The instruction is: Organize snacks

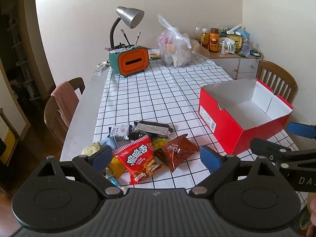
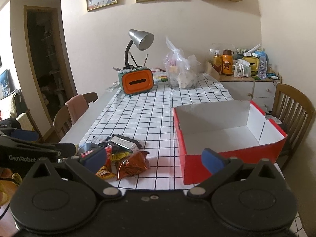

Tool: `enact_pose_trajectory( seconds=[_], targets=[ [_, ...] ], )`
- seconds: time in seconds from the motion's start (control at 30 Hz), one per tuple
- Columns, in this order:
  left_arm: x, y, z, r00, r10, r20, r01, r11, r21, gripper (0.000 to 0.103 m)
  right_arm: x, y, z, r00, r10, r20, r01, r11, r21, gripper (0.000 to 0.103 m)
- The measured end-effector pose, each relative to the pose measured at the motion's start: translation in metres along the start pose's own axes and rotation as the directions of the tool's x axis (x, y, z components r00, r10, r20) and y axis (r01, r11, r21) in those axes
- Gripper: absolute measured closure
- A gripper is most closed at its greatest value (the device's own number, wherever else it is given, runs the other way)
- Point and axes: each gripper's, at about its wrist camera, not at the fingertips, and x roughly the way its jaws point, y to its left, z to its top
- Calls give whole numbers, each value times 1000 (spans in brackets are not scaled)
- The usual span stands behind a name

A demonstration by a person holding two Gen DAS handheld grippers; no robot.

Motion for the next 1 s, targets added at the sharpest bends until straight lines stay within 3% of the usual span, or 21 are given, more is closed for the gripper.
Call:
enact_pose_trajectory(
  seconds=[1.0],
  targets=[
    [-6,0,-3,999,-34,5,34,999,-23,7,-5,1,-2,1000,4,11,-4,1000,-16,0]
  ],
)
